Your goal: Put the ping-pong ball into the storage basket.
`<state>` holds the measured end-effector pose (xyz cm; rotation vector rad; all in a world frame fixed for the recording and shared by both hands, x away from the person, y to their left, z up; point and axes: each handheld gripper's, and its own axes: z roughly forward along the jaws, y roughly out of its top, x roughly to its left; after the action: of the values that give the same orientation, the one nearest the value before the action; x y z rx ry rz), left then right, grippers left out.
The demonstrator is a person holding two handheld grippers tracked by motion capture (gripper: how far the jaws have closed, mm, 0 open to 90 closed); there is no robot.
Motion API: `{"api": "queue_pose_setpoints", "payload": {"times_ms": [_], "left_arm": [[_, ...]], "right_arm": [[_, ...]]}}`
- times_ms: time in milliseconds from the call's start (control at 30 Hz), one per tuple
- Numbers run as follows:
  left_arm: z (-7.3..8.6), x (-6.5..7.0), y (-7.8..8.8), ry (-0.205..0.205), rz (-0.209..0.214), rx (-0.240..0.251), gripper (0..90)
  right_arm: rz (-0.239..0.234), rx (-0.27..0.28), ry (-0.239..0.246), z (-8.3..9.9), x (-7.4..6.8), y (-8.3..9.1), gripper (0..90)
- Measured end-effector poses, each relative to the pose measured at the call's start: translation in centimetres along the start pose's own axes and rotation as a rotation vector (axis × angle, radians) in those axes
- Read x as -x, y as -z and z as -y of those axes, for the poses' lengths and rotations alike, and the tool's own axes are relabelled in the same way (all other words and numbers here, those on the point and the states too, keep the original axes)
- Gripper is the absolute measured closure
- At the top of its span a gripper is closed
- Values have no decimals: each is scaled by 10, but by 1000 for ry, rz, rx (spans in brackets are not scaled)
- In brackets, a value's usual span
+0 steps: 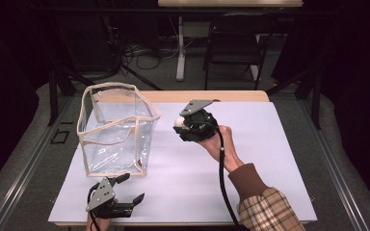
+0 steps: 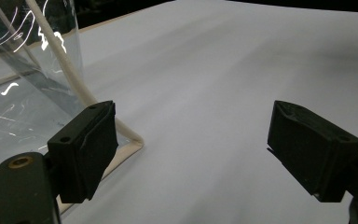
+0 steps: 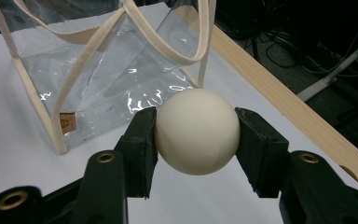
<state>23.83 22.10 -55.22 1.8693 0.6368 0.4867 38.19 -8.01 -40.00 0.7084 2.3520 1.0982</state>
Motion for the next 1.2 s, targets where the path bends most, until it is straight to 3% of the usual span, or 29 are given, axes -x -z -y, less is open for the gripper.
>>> {"api": "queue_pose_setpoints", "payload": {"times_ms": [1200], "left_arm": [[1,0,-1,2,0,6,161]], "right_arm": [[-6,1,8,-23,2,-12,509]]}}
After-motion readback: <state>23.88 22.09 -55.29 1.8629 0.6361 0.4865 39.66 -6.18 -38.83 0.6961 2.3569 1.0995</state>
